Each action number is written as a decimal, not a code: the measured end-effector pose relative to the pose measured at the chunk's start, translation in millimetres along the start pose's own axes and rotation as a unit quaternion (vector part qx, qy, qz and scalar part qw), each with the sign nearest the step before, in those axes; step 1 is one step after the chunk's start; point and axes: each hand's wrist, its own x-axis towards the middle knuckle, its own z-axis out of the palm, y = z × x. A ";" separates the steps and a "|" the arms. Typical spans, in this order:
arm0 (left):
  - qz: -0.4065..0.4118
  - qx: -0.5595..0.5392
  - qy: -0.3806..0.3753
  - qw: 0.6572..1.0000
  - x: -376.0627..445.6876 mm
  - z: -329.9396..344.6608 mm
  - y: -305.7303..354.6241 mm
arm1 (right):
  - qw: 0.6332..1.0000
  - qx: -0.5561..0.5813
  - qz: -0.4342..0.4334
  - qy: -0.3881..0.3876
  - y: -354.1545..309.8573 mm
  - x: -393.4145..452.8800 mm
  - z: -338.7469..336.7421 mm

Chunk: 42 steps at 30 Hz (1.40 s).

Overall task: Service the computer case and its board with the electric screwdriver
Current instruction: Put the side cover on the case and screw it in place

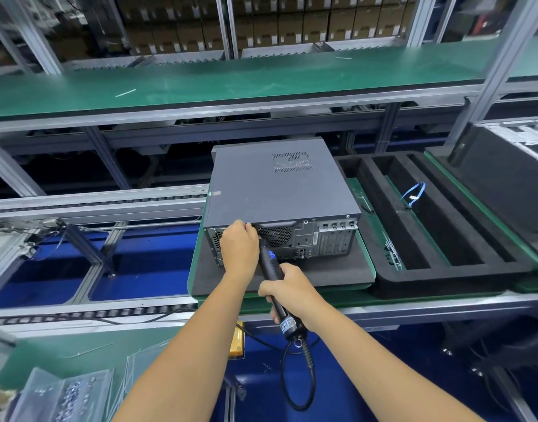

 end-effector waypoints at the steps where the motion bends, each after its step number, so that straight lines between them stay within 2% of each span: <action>1: -0.010 -0.005 -0.001 1.000 0.1 -1.0 1.6 | 1.000 -0.001 0.000 0.001 -1.0 0.6 -0.7; 3: -0.050 -0.036 -0.004 0.998 0.7 -2.3 5.4 | 1.000 -0.002 0.002 -0.001 -2.3 0.7 -1.4; 5: -0.147 -0.141 -0.008 0.979 1.7 -2.0 10.1 | 1.000 -0.004 0.000 -0.001 -1.9 0.6 -2.3; 7: -0.283 -0.314 -0.009 0.906 3.4 -3.8 16.8 | 1.000 -0.004 -0.002 0.000 -1.6 0.7 -3.3; 9: -0.364 -0.418 -0.019 0.832 6.0 -5.5 17.3 | 1.000 -0.004 -0.004 -0.001 -1.9 0.5 -4.0; 13: -0.371 -0.478 -0.064 0.793 1.6 -6.3 9.6 | 1.000 0.005 -0.002 -0.002 -1.6 0.0 -3.4; 17: -0.387 -0.506 -0.058 0.769 1.4 -5.9 9.6 | 1.000 0.008 -0.004 0.001 -1.0 0.1 -3.4; 21: -0.389 -0.492 -0.031 0.778 0.4 -6.8 11.8 | 1.000 0.003 -0.003 0.000 0.3 -0.9 -4.5; 29: -0.358 -0.406 0.016 0.841 2.6 -7.6 22.9 | 1.000 -0.001 -0.001 0.002 -0.6 -0.4 -5.2; 36: -0.292 -0.335 0.003 0.896 0.3 -2.6 15.3 | 1.000 -0.009 -0.001 0.004 -1.5 0.4 -7.0; 42: -0.276 -0.325 -0.025 0.904 2.7 -3.0 12.4 | 1.000 -0.004 0.000 -0.006 -1.2 0.2 -8.3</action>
